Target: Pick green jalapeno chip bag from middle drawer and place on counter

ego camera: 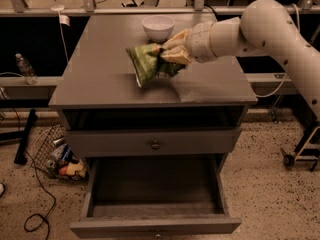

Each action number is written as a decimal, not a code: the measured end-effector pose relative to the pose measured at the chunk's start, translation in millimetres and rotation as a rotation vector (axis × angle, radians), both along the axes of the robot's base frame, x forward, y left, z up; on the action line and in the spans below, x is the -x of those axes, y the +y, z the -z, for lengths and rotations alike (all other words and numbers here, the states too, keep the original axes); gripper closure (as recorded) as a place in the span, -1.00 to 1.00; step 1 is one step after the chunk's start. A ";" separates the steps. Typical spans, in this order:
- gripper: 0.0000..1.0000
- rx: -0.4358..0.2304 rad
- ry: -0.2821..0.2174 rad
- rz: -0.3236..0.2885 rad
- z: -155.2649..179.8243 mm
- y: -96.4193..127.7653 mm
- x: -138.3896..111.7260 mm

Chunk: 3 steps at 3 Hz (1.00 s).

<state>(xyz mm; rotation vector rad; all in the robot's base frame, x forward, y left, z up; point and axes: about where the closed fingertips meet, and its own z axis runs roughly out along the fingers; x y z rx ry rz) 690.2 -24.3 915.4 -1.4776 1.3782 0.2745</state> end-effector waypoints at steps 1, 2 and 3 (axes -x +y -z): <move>-0.91 0.000 0.002 -0.004 1.1 2.5 0.2; -1.00 0.009 0.005 0.016 -5.2 -7.3 2.0; -1.00 -0.003 0.017 0.089 -17.0 -39.4 7.7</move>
Offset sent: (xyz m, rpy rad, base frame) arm -0.0043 -0.0283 0.0172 -0.0225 0.0069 -0.0556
